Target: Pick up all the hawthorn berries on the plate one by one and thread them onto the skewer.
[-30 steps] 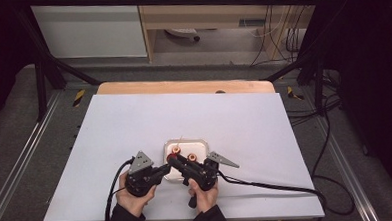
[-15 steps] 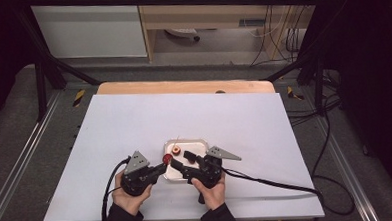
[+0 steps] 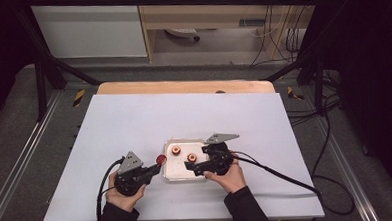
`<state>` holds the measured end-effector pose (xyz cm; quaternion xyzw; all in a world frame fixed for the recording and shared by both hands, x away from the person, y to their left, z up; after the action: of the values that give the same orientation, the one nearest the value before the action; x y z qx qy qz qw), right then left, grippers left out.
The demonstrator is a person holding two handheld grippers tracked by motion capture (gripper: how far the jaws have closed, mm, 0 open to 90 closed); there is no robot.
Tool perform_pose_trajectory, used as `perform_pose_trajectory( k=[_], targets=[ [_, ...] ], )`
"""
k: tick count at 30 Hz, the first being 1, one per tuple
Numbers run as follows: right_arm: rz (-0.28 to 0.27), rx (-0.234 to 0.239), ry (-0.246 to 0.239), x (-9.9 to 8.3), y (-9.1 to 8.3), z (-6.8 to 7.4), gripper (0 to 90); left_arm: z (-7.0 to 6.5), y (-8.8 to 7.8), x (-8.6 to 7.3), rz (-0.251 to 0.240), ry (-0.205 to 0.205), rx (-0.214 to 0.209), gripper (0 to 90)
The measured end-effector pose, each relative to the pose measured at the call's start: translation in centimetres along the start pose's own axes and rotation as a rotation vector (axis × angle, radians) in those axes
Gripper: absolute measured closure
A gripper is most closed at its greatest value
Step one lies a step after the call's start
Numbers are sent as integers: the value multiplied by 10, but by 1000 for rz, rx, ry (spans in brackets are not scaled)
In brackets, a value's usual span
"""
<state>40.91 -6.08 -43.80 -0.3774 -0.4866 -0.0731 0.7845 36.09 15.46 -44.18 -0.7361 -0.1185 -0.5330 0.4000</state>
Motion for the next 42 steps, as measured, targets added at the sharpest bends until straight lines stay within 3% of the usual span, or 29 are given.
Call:
perform_pose_trajectory(
  k=[5, 7, 10, 12, 17, 19, 32, 42],
  targets=[
    [154, -34, -107, 10, 7, -9, 170, 1, 0, -1, 0, -3, -2, 884],
    [187, -42, -151, 16, 10, -11, 212, 2, -1, 0, -5, -5, -1, 884],
    [260, -33, -156, 22, 16, -13, 222, 2, -2, 0, -7, -4, -3, 884],
    [328, -32, -186, 23, 20, -14, 246, 2, -2, 0, -8, -5, -2, 884],
    [401, -5, -167, 23, 32, -16, 301, 3, -2, 1, -11, -7, -2, 884],
    [434, -3, -190, 22, 36, -18, 334, 2, -2, 1, -8, -6, -5, 883],
    [518, 2, -214, 19, 53, -21, 457, 1, 0, 0, -1, -1, -11, 884],
    [543, 2, -179, 16, 59, -23, 563, 1, 0, 0, 1, 3, -10, 884]
  ],
)
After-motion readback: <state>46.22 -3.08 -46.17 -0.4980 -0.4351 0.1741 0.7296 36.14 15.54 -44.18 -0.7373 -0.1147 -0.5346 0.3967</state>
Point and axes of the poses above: each handheld gripper's, and its own axes: y roughly forward along the jaws, x roughly out of its top, z roughly to its left, the point moved 5 cm from there along y, roughly forward along the jaws, and after that the axes turned 5 degrees about -z, right-handed, at the moved point
